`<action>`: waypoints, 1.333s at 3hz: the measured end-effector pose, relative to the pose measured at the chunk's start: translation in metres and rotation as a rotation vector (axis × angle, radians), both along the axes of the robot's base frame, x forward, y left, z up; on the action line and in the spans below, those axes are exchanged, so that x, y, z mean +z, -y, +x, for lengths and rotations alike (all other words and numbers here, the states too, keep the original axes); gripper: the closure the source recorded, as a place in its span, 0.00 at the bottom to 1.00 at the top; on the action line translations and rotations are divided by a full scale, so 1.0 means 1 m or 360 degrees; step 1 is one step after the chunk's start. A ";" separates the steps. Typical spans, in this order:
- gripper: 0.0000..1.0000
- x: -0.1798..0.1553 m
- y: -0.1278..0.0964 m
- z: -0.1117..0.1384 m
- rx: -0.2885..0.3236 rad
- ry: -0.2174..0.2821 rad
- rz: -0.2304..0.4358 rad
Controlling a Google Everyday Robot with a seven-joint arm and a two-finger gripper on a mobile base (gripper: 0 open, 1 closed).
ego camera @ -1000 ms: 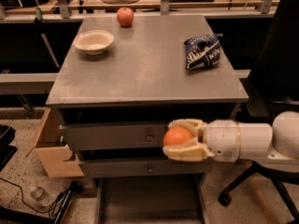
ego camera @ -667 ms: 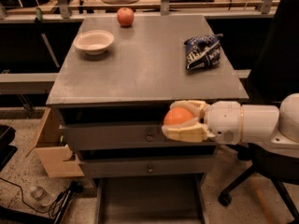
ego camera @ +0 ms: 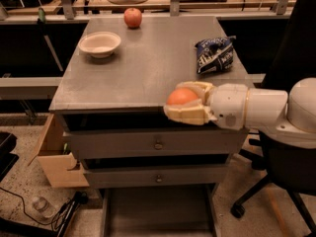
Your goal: Pick orange from bottom drawer and place on counter
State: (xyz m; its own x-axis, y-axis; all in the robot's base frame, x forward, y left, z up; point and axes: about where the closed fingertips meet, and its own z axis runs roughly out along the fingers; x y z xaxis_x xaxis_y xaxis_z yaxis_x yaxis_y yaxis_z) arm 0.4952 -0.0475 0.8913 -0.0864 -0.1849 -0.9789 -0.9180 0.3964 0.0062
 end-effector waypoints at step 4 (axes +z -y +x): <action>1.00 0.051 -0.058 0.169 -0.0140 0.0037 -0.0043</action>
Offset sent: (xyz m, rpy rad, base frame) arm 0.1649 0.0427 0.0944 -0.0514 -0.0766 -0.1308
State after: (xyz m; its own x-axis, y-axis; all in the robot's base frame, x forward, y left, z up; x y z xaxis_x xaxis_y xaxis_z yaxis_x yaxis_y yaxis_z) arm 0.6643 0.0105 0.9426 -0.0806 -0.2041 -0.9756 -0.8793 0.4755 -0.0268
